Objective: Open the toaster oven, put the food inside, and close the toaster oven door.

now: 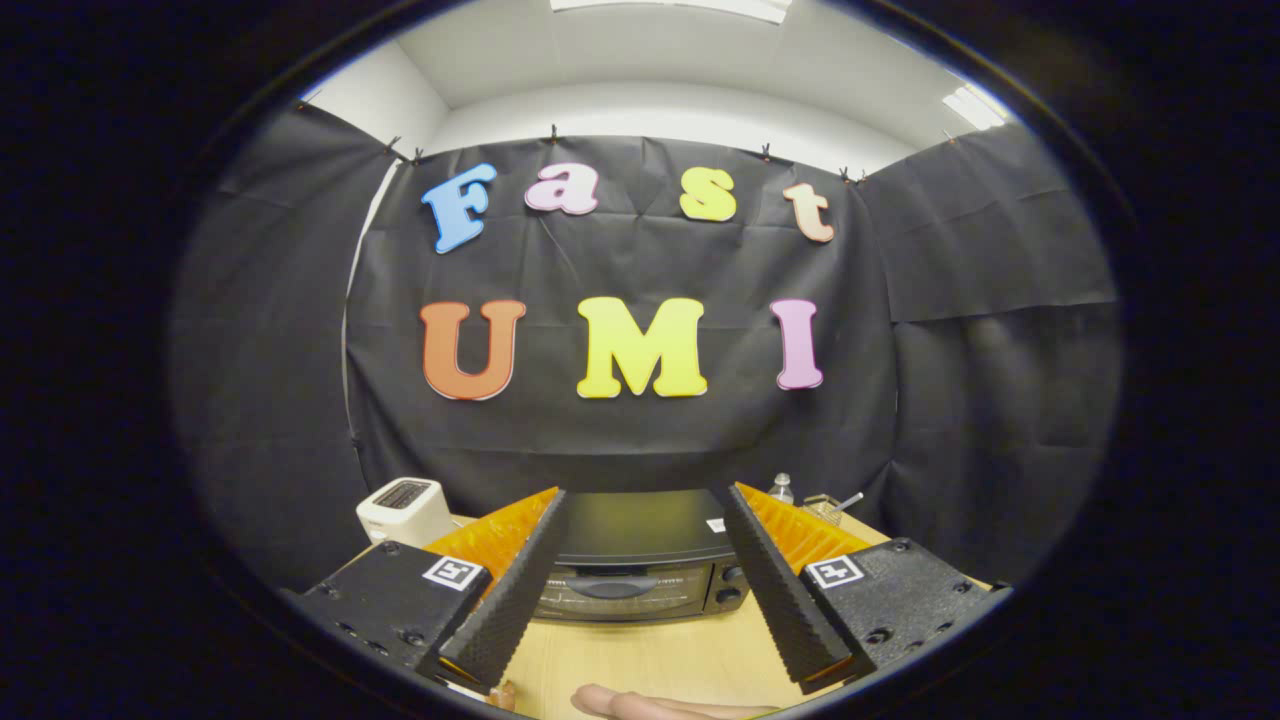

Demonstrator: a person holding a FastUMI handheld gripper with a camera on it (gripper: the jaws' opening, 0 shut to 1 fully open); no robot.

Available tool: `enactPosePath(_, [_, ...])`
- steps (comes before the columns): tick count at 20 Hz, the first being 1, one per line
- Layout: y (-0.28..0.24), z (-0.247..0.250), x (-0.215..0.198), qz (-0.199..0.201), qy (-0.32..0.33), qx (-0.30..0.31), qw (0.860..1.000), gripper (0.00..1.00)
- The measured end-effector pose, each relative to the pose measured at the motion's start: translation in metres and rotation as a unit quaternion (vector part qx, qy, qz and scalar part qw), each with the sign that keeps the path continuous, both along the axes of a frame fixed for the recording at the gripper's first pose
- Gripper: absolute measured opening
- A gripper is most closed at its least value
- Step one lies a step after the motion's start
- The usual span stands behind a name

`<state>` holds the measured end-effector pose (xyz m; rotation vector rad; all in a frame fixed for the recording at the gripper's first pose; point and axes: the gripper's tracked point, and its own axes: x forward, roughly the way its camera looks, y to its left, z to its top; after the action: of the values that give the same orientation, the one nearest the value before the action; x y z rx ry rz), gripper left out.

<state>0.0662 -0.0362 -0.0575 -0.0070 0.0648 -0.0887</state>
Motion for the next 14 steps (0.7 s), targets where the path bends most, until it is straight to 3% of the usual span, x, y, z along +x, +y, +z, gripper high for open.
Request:
enactPosePath(2, [0.0,-0.014,0.02,-0.009,0.01,-0.003,1.0,1.0])
enactPosePath(10, [0.025,-0.114,0.106,0.029,0.114,-0.024,0.993,1.0])
enactPosePath(14, [0.021,-0.163,0.133,0.014,0.179,-0.022,0.983,1.0])
